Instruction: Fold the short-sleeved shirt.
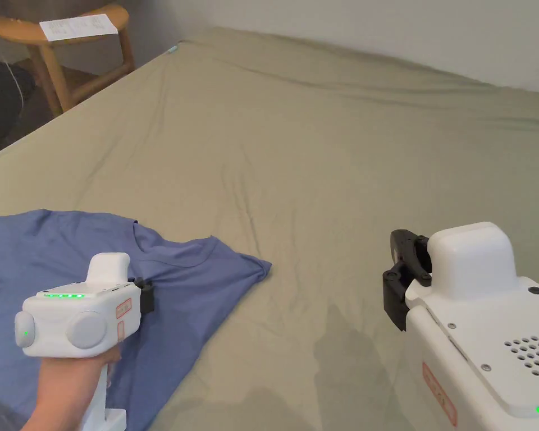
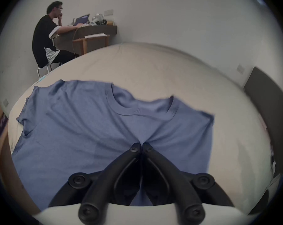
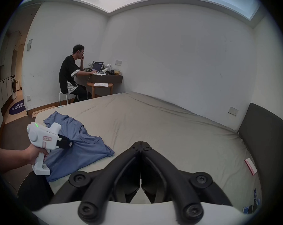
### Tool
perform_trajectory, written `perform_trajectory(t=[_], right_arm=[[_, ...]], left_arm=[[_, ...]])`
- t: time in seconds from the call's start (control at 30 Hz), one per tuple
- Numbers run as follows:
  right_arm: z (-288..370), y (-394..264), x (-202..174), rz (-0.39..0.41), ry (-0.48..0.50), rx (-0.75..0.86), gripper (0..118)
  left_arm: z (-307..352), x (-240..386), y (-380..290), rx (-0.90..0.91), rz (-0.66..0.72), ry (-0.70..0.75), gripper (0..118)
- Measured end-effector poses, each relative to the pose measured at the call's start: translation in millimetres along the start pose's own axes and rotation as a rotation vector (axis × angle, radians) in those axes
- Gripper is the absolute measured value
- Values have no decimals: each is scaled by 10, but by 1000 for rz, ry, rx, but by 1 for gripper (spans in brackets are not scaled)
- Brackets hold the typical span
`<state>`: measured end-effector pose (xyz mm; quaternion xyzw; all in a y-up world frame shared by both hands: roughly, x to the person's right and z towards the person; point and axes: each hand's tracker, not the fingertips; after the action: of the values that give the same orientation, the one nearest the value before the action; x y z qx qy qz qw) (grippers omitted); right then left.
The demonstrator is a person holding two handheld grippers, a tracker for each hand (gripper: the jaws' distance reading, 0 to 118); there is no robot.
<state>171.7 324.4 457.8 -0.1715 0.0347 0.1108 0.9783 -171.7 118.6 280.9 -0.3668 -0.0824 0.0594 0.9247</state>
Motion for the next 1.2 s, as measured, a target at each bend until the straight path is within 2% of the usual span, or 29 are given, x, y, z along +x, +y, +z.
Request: perform_trajectory(t=[0.23, 0.5, 0.57, 0.67, 0.87, 1.2], right_arm=[[282, 72, 138, -10, -43, 41, 1], [621, 148, 187, -25, -79, 100, 1], [736, 155, 198, -14, -119, 137, 1], [885, 187, 248, -16, -130, 158, 1], [1096, 120, 581, -41, -203, 189, 1], [1620, -82, 1285, -121, -425, 193, 1]], left_arm=[[812, 121, 308, 204, 98, -79, 0], [1839, 274, 696, 488, 141, -158, 0], [2140, 395, 859, 575, 113, -184, 0], [2489, 624, 1169, 647, 40, -231, 0], [2878, 1348, 1661, 763, -92, -387, 0], [2867, 2981, 2026, 800, -380, -634, 0]])
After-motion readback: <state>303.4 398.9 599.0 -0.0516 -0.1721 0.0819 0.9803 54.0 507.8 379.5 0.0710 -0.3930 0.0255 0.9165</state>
